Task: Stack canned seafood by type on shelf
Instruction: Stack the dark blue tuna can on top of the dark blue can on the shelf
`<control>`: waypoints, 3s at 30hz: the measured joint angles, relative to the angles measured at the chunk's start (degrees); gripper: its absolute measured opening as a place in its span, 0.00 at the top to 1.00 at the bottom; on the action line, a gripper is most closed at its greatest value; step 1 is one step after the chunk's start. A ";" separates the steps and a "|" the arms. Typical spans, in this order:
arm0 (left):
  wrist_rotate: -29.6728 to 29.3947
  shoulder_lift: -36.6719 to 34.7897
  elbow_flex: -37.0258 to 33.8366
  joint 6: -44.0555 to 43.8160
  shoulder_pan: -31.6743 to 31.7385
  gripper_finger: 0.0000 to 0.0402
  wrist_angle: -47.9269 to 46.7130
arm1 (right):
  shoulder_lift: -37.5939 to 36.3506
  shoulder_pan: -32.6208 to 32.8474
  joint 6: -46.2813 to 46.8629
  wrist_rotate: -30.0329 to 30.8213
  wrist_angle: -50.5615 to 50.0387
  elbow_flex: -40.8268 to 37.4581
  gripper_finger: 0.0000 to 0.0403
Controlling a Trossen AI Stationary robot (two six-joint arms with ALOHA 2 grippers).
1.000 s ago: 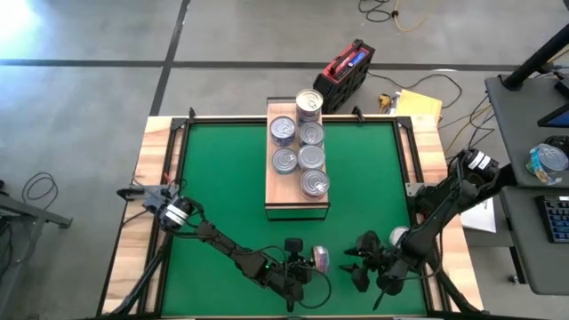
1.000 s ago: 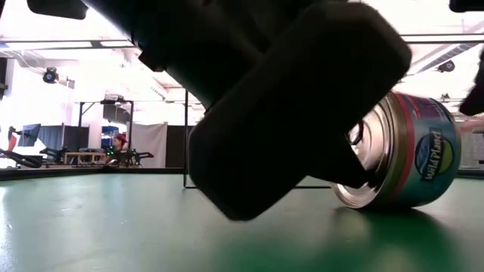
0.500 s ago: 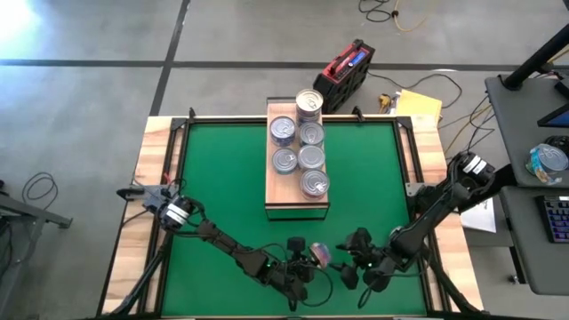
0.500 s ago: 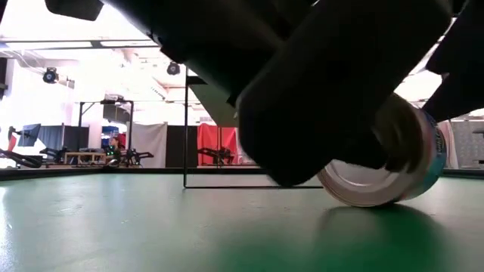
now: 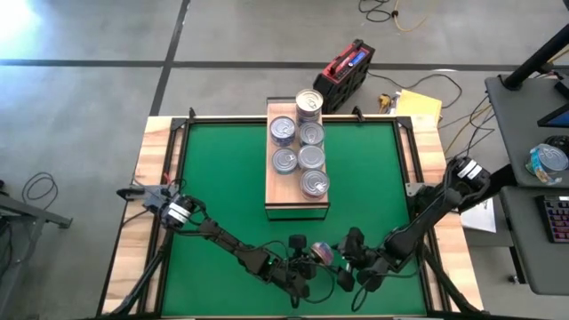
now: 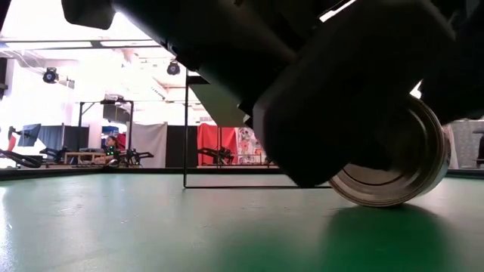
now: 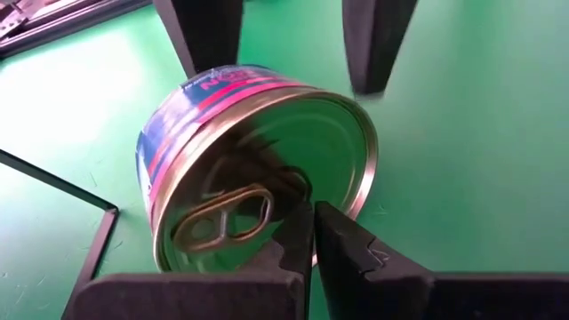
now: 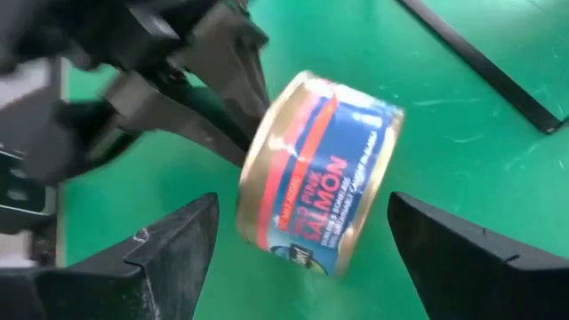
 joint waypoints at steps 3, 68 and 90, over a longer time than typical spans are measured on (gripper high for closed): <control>0.00 0.01 0.00 0.00 0.00 1.00 0.48 | 1.24 -0.22 -0.01 0.00 0.07 -0.02 0.23; -1.68 -40.56 -34.40 34.68 -5.07 1.00 31.41 | -17.99 -1.05 -57.55 8.51 21.91 -0.22 0.53; -27.08 -41.91 -30.97 94.62 2.67 1.00 29.38 | -39.84 -33.16 -32.98 -34.90 10.97 -1.16 0.53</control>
